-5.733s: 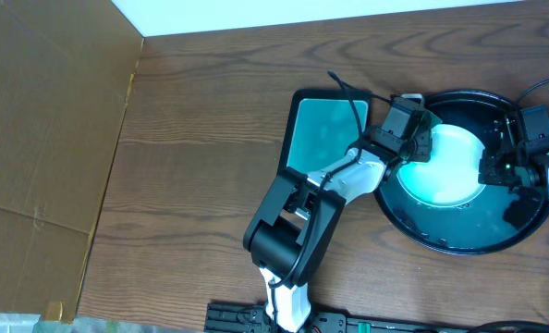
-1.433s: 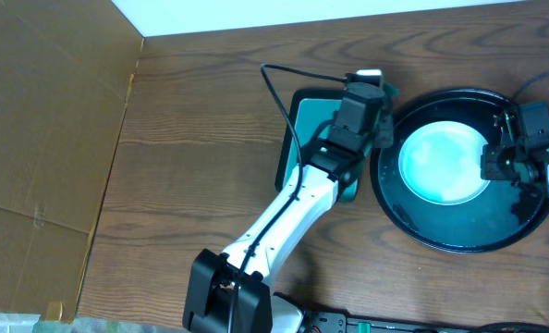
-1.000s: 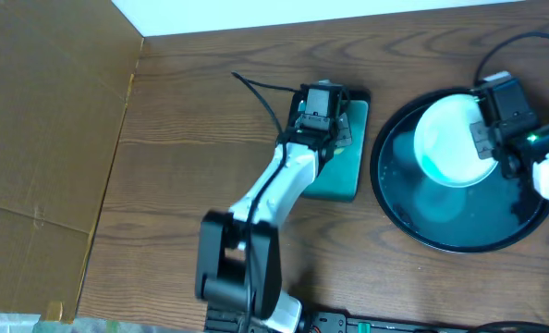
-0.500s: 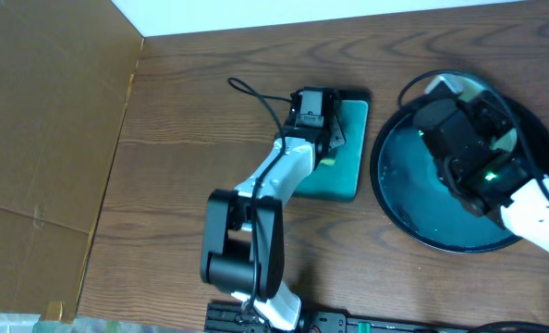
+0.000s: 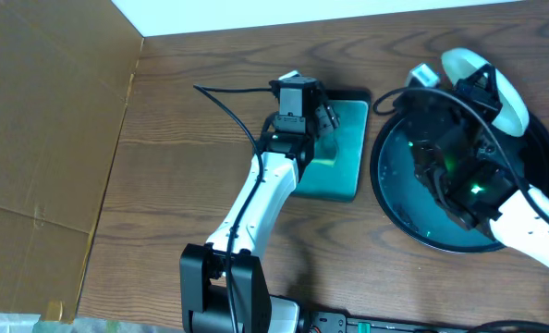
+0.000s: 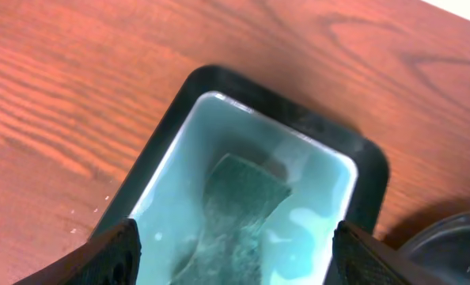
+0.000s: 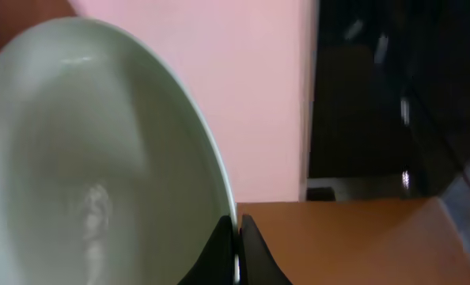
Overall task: Clean dirty plates on tray and stack at the side
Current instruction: 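Lift the white plate with the right gripper and carry it off right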
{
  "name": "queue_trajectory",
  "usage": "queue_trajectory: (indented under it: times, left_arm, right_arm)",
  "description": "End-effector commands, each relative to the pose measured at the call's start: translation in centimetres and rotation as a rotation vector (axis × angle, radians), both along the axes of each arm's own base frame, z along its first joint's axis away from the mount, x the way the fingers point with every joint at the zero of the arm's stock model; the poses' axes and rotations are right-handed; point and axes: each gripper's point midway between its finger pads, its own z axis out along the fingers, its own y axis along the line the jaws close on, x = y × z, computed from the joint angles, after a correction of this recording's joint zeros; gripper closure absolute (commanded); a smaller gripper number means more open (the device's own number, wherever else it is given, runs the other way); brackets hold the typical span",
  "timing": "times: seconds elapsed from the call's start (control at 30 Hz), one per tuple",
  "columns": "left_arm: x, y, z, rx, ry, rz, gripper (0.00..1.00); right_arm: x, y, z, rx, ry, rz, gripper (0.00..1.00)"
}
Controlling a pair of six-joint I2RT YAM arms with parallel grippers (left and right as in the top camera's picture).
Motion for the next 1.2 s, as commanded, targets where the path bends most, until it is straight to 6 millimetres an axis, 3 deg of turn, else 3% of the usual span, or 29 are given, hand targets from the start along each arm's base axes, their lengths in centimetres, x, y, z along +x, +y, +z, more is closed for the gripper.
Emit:
queue_trajectory:
  times: [0.0, 0.07, 0.1, 0.27, 0.33, 0.4, 0.5, 0.57, 0.67, 0.87, 1.03, 1.17]
  left_arm:
    - [-0.5, 0.5, -0.4, 0.009, 0.023, 0.013, 0.21]
    - [-0.6, 0.5, -0.5, 0.01, 0.03, 0.013, 0.21]
    - [-0.6, 0.5, -0.5, 0.01, 0.03, 0.013, 0.21]
    - [-0.6, 0.5, -0.5, 0.01, 0.03, 0.013, 0.21]
    - [-0.6, 0.5, -0.5, 0.01, 0.03, 0.013, 0.21]
    - [-0.6, 0.5, -0.5, 0.01, 0.03, 0.013, 0.21]
    - [-0.6, 0.5, -0.5, 0.01, 0.03, 0.013, 0.21]
    - [-0.6, 0.5, -0.5, 0.01, 0.03, 0.013, 0.2]
    - [-0.6, 0.5, -0.5, 0.01, 0.03, 0.013, 0.2]
    - [-0.6, 0.5, -0.5, 0.01, 0.03, 0.013, 0.2]
    - [-0.6, 0.5, -0.5, 0.01, 0.03, 0.013, 0.2]
    - [-0.6, 0.5, -0.5, 0.01, 0.03, 0.013, 0.2]
  right_arm:
    - [-0.9, 0.9, -2.1, 0.095, 0.072, 0.061, 0.99]
    - [-1.9, 2.5, -6.6, 0.159, 0.272, 0.183, 0.99]
    - [-1.8, 2.4, -6.7, 0.19, 0.271, 0.175, 0.99]
    - [-0.3, 0.0, -2.0, 0.21, 0.043, 0.04, 0.99]
    - [-0.1, 0.5, -2.1, 0.186, 0.082, 0.094, 0.99]
    - [-0.2, 1.5, -3.8, 0.212, 0.166, 0.164, 0.99]
    - [-1.4, 3.2, -9.3, 0.376, 0.422, 0.279, 0.99]
    - [-0.6, 1.2, -10.6, 0.54, 0.428, 0.165, 0.99]
    - [1.1, -2.8, -9.3, 0.665, 0.306, 0.004, 0.99]
    - [2.0, -6.0, -4.8, 0.733, 0.206, 0.031, 0.99]
    - [1.2, -7.1, -0.9, 0.565, 0.151, 0.108, 0.99]
    - [0.6, -8.4, 1.2, 0.309, 0.095, 0.039, 0.99]
